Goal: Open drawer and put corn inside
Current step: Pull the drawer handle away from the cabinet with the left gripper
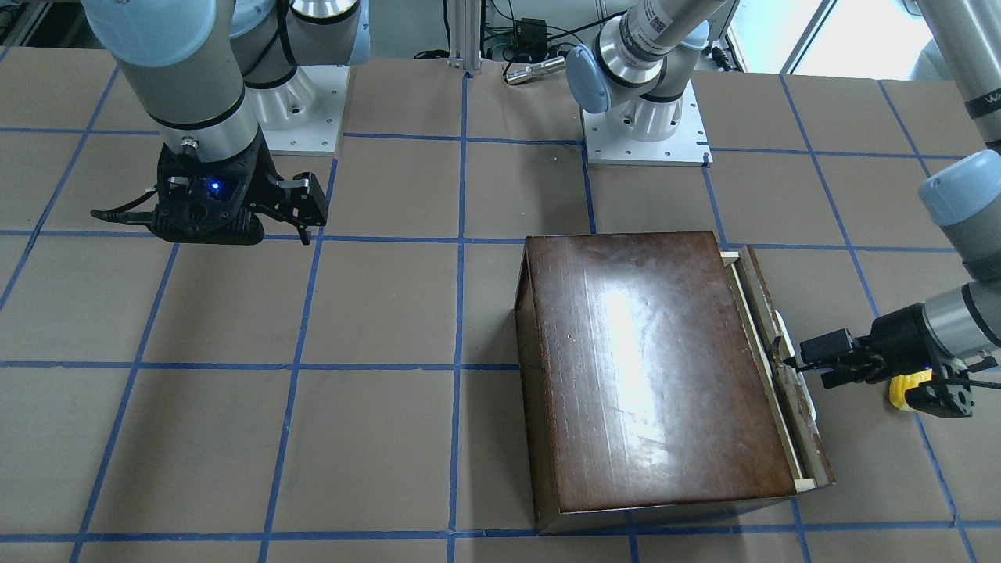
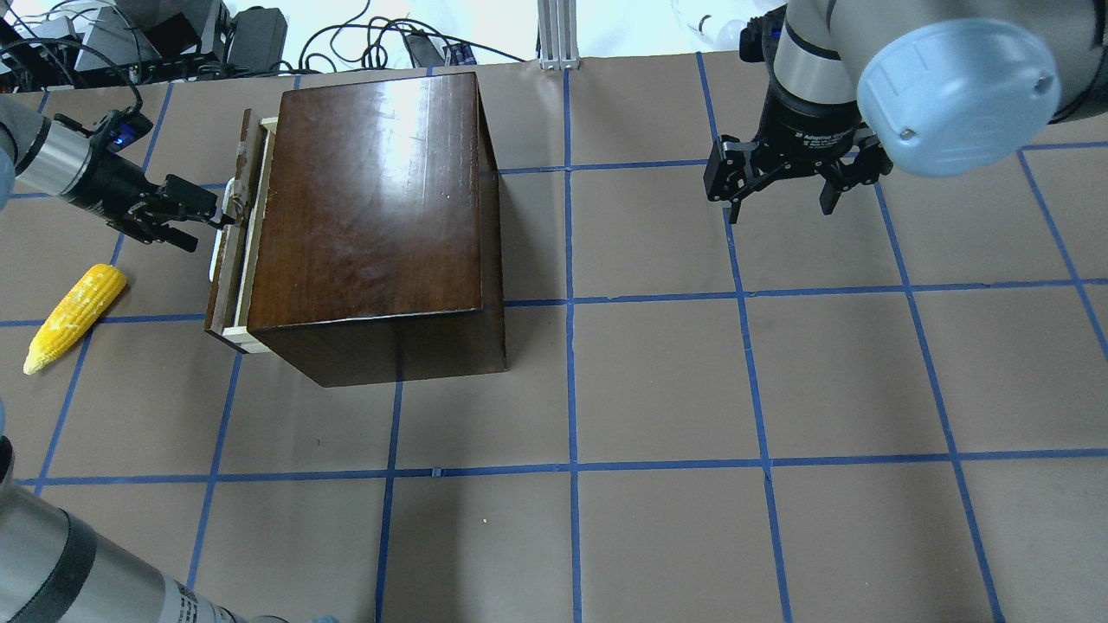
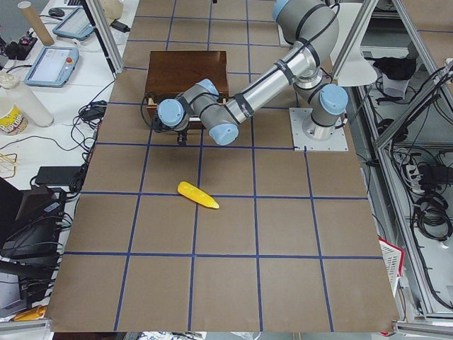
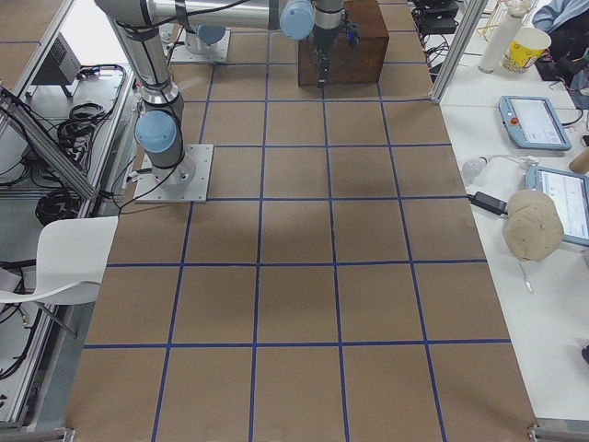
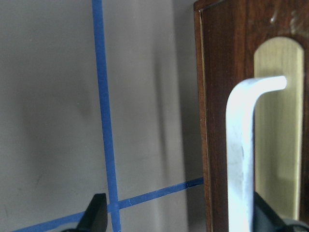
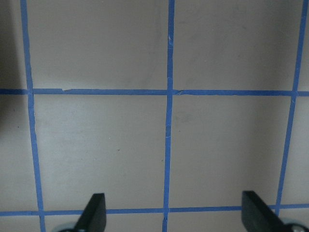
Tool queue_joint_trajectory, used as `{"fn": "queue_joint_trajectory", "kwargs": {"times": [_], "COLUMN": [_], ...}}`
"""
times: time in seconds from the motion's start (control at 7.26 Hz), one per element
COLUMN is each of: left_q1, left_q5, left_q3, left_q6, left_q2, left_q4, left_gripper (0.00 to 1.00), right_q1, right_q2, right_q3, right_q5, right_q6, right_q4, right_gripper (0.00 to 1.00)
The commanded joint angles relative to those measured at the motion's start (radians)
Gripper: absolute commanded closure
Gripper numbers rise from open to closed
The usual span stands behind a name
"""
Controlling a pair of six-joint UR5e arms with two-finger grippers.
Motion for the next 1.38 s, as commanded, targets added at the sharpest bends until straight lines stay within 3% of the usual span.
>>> {"fn": "queue_joint_trajectory", "kwargs": {"times": [0.0, 1.24], "left_q1": [0.001, 0.066], "left_q5": [0.042, 0.085], "left_q3": [0.014, 0.061], "left_q6": [0.025, 0.150], "left_q2": [0.000, -0.025], "left_q4": [-0.001, -0.031], "left_gripper": [0.00, 0.00], "right_q1": [0.000, 0.000], "right_q2": [0.000, 0.000], "right_q3": [0.000, 0.000], "right_q5": [0.000, 0.000], "right_q6": [0.000, 0.000], "right_q4": [0.000, 0.001], "right_gripper": [0.00, 0.00]}}
